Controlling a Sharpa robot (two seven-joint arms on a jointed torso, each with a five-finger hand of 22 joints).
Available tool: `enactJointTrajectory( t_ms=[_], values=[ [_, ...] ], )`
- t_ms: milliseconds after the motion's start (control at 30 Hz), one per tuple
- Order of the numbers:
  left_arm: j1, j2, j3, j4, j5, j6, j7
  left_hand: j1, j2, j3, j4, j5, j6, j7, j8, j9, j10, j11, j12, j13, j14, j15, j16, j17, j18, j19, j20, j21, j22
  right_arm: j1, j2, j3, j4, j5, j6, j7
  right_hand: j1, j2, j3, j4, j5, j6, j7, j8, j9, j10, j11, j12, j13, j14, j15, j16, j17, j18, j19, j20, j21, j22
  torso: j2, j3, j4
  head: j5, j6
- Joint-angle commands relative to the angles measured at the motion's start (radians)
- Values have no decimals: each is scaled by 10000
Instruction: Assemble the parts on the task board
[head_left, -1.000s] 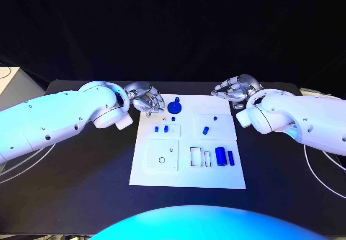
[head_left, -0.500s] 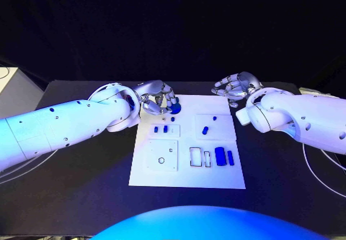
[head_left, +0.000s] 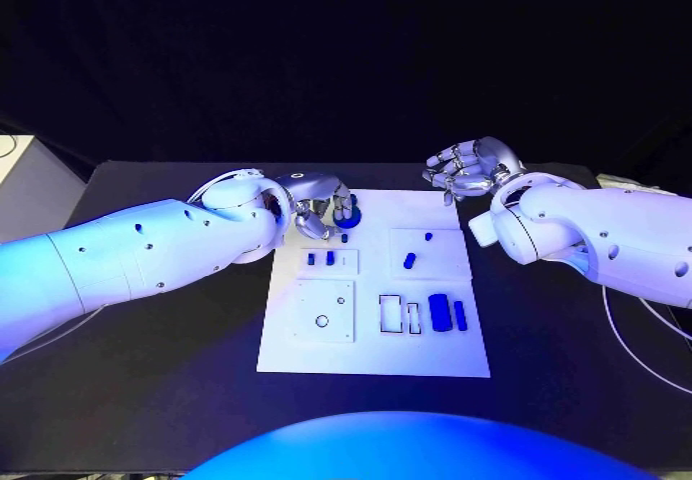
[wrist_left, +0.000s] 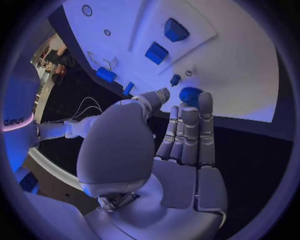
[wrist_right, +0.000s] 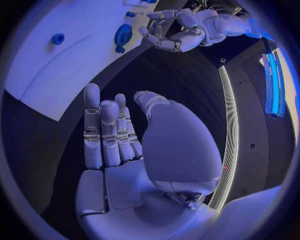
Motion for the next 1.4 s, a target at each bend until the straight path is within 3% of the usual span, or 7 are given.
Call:
enactJointTrajectory(
  t_ms=[33,200,267,400,533,767,1400],
  values=[
    [-16,85,-1,-54,-629,483,-335,-70,32,-57,-24,-21,114,-24,-53,-40,5,-18,11,-39,56,-11,73,-35,65,40,9,25,-3,-4,32,1,-43,535,-491,1165,-9,-125,245,-171,20,137,254,-81,-36,-3,217,-792,-832,-605,143,-1118,-736,89,-362,113,-664,-510,-10,-9,11,4,2],
    [-25,168,-5,-129,-682,614,-371,-42,75,-35,-66,-14,273,-33,-69,-113,131,-34,62,-103,196,-23,275,185,67,65,-1,53,12,-4,85,1,-130,1400,-570,2026,-52,-107,778,-604,-21,-81,563,-255,-144,-224,567,-2141,-2377,-1418,529,-3169,-1939,36,-1295,405,-1888,-1518,-9,0,3,8,2],
    [-27,191,-6,-134,-689,664,-357,-53,81,-29,-73,-17,351,-39,-75,-145,187,-43,81,-132,220,-28,333,204,66,77,-4,71,24,-4,108,1,-170,1646,-541,2262,-120,-116,1003,-747,-25,-104,629,-352,-204,-85,677,-2372,-2810,-2054,756,-4343,-2578,-39,-1919,640,-2466,-1968,-8,3,-2,-3,2],
    [-28,240,-7,-120,-686,757,-304,-57,94,-10,-90,-15,434,-66,-108,-203,285,-70,116,-173,332,-44,496,389,67,92,-13,103,44,-4,147,1,-246,1971,-514,2551,-305,-44,1195,-1038,-35,-100,704,-524,-298,-17,772,-2647,-3476,-2147,932,-5467,-3298,63,-2129,940,-3043,-2691,-4,-7,3,-16,2],
    [-53,313,-8,-126,-684,704,-243,-26,120,40,-131,-9,513,-70,-151,-267,402,-100,157,-215,360,-67,591,421,69,106,-30,146,73,-5,180,1,-289,2215,-588,2866,-415,30,1274,-1236,-23,-75,732,-605,-344,-29,816,-2749,-3824,-2161,1012,-5999,-3646,90,-2150,1053,-3328,-3138,-2,-4,14,-26,2],
    [-129,427,-11,-183,-683,731,-240,37,171,153,-199,-7,648,-75,-195,-342,508,-128,165,-288,389,-93,699,476,70,113,-56,203,113,-6,201,1,-310,2520,-668,3238,-376,103,1375,-1378,3,-39,719,-627,-359,2,808,-2780,-3961,-2082,1006,-6168,-3765,105,-2098,1060,-3401,-3309,-2,-10,4,-32,2],
    [-222,593,-19,-525,-718,772,-382,161,245,420,-415,-23,822,-95,-343,-522,488,-116,86,-481,422,-102,916,527,61,94,-90,392,254,-7,217,1,-299,2656,-592,3297,-558,132,1426,-1528,-8,-111,793,-756,-423,-180,897,-2954,-4102,-2118,1101,-6581,-4012,88,-2155,1135,-3575,-3724,-8,3,14,-93,2]
  ],
)
